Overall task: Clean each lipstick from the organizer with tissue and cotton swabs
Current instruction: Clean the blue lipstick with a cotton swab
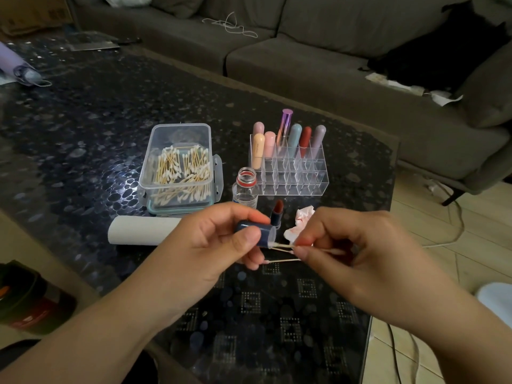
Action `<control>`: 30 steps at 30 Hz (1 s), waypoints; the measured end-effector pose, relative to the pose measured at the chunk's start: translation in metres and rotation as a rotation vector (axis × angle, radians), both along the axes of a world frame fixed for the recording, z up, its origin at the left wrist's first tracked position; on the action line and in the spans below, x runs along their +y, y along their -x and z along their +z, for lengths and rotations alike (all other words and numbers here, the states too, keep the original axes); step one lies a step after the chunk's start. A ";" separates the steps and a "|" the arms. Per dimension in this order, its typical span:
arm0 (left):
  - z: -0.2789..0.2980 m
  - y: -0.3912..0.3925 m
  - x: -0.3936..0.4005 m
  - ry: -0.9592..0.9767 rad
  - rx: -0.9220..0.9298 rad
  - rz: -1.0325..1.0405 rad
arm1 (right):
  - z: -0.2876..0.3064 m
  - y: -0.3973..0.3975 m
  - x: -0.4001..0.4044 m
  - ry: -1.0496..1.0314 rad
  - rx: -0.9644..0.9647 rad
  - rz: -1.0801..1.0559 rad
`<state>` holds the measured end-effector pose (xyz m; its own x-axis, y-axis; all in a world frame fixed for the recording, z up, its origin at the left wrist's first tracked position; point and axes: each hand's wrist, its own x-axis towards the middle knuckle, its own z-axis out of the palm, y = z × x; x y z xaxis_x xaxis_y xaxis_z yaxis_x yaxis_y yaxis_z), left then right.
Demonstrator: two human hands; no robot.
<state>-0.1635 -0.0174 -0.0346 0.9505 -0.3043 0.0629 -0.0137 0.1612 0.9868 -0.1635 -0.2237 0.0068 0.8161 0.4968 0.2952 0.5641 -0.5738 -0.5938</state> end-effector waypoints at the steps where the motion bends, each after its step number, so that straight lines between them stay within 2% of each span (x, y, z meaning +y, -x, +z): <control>1: 0.000 0.000 -0.001 0.016 0.005 0.012 | 0.000 0.000 0.000 -0.008 -0.007 -0.013; 4: 0.002 0.000 -0.002 0.045 0.012 0.019 | 0.000 -0.001 -0.001 0.002 -0.032 -0.047; 7: 0.003 0.000 -0.002 0.012 0.017 0.026 | 0.000 0.000 0.000 -0.003 0.007 0.035; 11: 0.004 0.000 0.000 0.012 0.011 0.033 | 0.000 -0.003 0.000 0.047 -0.070 -0.050; 15: 0.005 0.001 -0.001 0.004 0.013 0.059 | 0.001 -0.001 0.000 0.026 -0.030 0.036; 18: 0.008 0.001 -0.002 -0.005 0.034 0.070 | 0.002 -0.002 -0.001 0.059 -0.078 -0.035; 22: 0.012 0.002 -0.003 -0.038 0.046 0.069 | 0.002 -0.001 -0.001 0.047 0.014 0.034; 25: 0.012 0.001 -0.003 -0.055 0.042 0.063 | 0.002 -0.003 -0.002 0.071 -0.021 -0.027; 30: 0.013 0.002 -0.005 -0.068 0.053 0.073 | 0.002 -0.003 -0.002 0.059 0.015 0.022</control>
